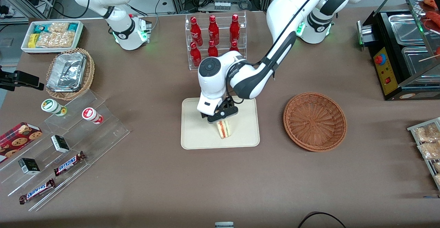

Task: Place sandwich from basket to tray
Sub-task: 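Lower the sandwich onto the tray and open the left gripper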

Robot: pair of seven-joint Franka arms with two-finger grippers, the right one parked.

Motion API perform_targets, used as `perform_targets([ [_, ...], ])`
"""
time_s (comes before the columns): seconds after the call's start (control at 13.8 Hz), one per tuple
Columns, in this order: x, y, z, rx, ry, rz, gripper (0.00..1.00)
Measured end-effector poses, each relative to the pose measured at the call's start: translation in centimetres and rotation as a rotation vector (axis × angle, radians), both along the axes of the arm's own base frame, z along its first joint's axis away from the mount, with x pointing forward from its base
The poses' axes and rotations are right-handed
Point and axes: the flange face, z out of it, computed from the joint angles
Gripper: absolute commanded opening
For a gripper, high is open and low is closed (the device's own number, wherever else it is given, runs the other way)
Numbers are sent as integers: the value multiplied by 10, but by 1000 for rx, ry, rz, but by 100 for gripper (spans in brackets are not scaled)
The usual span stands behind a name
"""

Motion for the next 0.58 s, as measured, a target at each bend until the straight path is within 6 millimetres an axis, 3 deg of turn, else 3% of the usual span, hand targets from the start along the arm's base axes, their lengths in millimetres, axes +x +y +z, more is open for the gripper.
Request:
perform_targets([
  [0.36,23,18,44,52,-1,-72,100],
  [0.58,75,80,90,30,-29,-44,100],
])
